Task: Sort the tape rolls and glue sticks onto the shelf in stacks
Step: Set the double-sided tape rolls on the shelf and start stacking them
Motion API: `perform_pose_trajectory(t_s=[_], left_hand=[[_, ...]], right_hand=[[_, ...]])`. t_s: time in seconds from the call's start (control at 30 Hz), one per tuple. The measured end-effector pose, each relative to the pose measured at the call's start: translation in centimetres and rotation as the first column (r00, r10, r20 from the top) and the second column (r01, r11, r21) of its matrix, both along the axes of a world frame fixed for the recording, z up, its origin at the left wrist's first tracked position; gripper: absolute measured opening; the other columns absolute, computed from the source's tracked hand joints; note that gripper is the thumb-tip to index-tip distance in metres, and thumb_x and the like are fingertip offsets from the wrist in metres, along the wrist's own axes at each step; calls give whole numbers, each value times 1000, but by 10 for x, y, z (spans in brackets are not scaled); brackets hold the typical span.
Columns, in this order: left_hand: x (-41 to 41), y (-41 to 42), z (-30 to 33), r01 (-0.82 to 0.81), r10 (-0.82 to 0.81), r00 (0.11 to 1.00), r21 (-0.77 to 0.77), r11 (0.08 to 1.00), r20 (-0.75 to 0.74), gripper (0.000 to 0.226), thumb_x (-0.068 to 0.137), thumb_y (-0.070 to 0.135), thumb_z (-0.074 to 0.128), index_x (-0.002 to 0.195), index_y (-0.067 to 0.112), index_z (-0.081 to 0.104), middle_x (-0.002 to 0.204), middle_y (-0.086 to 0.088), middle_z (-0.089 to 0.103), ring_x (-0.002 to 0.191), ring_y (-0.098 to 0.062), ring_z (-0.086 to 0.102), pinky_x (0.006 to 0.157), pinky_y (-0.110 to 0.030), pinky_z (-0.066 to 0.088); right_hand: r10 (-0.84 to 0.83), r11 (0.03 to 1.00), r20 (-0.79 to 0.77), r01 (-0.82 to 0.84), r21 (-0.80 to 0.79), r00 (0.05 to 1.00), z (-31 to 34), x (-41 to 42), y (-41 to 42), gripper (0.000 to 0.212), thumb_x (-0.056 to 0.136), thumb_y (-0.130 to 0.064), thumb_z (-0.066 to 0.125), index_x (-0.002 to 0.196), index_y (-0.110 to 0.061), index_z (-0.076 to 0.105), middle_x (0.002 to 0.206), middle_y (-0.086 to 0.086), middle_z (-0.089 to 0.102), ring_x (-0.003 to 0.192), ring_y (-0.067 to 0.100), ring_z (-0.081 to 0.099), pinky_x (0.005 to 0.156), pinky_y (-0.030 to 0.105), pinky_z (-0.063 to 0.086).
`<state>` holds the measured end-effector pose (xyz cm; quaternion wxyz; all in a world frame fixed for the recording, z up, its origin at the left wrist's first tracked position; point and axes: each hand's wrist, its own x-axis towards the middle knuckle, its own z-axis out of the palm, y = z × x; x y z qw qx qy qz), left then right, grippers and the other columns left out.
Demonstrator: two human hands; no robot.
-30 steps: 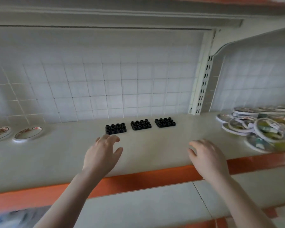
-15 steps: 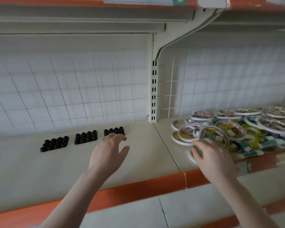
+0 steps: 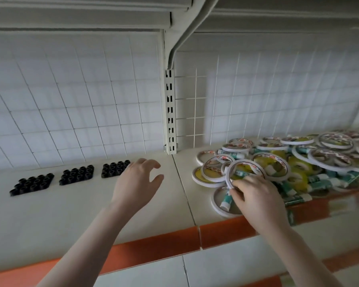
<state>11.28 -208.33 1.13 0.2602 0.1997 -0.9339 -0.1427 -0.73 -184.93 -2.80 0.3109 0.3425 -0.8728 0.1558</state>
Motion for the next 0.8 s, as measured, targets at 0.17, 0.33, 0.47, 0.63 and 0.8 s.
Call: perform_pose_trajectory(t_s=[0.17, 0.33, 0.47, 0.63, 0.8], left_hand=[[-12, 19, -7, -51, 51, 999, 44, 998, 13, 29, 88, 32, 59, 115, 22, 61, 117, 2, 58, 109, -17, 53, 85, -31, 45], [-22, 32, -12, -86, 84, 996, 60, 994, 31, 29, 88, 33, 59, 115, 23, 61, 118, 3, 58, 109, -16, 53, 87, -34, 46], [-32, 41, -10, -61, 60, 998, 60, 996, 25, 29, 89, 33, 58, 115, 22, 60, 119, 3, 57, 110, -16, 52, 88, -33, 45], [-50, 58, -5, 57, -58, 998, 27, 998, 8, 28, 90, 33, 56, 116, 23, 60, 120, 6, 58, 110, -14, 52, 89, -29, 43], [-71, 76, -4, 222, -222, 974, 14, 975, 50, 28, 93, 32, 53, 118, 23, 62, 117, 8, 59, 108, -11, 51, 85, -25, 42]], right_hand=[[98, 994, -51, -95, 51, 994, 1, -8, 5, 14, 62, -12, 80, 64, -12, 66, 57, 0, 56, 54, 17, 55, 52, 30, 50], [146, 989, -103, -146, 7, 984, 0, -20, 16, 16, 62, -6, 81, 71, -10, 69, 63, 2, 59, 60, 23, 60, 60, 33, 52], [155, 987, -151, -160, -21, 976, 6, -31, 26, 17, 62, -3, 81, 73, -9, 70, 65, 4, 61, 61, 25, 61, 61, 34, 53], [112, 991, -194, -123, -44, 975, 16, -45, 40, 22, 57, 1, 83, 73, -7, 71, 67, 7, 63, 62, 27, 62, 60, 36, 53], [65, 997, -185, -73, -37, 981, 17, -58, 59, 26, 50, 4, 85, 67, -8, 69, 64, 5, 62, 59, 27, 61, 58, 34, 52]])
